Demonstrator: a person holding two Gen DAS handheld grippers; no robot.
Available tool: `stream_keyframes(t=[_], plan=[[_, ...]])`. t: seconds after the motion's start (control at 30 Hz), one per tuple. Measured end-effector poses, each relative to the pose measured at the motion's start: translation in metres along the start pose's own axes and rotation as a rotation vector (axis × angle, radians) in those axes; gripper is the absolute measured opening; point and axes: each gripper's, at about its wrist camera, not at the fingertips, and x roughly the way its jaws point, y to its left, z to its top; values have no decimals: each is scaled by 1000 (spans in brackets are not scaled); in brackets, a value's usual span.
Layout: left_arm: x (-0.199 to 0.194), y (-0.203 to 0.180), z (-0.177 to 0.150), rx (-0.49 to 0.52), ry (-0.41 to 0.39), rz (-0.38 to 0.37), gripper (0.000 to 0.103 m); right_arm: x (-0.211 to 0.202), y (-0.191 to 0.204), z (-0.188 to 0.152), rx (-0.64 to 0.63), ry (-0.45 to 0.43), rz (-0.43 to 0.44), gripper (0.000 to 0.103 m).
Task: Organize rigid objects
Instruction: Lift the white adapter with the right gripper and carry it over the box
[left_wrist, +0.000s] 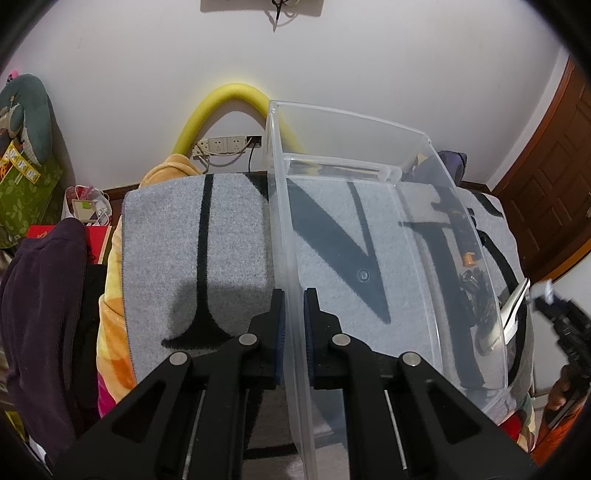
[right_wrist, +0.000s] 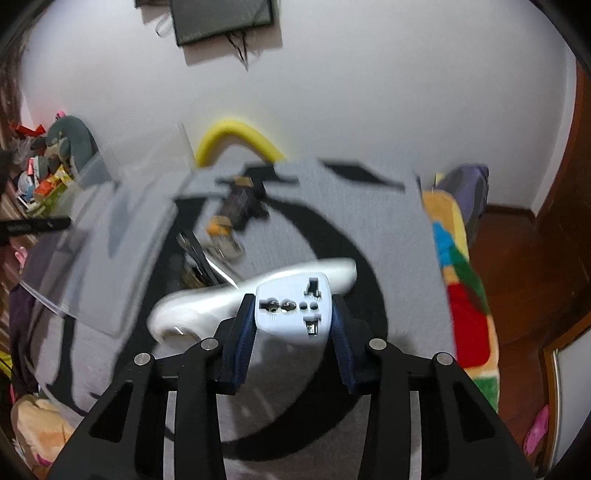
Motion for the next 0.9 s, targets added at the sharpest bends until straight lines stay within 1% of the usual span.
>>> stream_keyframes(t=[0.13,0.27,0.33,0.43,0.5,0.6,0.73,0.9], plan=[[0,1,0,3,0,3,9,-27,18,26,-49,-97,26,35],[1,2,1,4,2,1,9,-44,48,51,-124,-178,60,35],[1,1,1,5,4,-1,9,-46,66,61,-159,-199,97,35],[1,2,1,3,9,-6,9,-41,92,72,-203,-205,143,35],[2,2,2,4,11,-5,9,-32,112,77,-235,-193,177,35],[2,2,2,8,12,-3,9,-11,139,80,-280,-144,218,35],[2,2,2,8,16,-2,9,24,176,80,-342,-40,257,35],[2,2,3,10,22,-3,9,60,202,72,-410,71,275,35]])
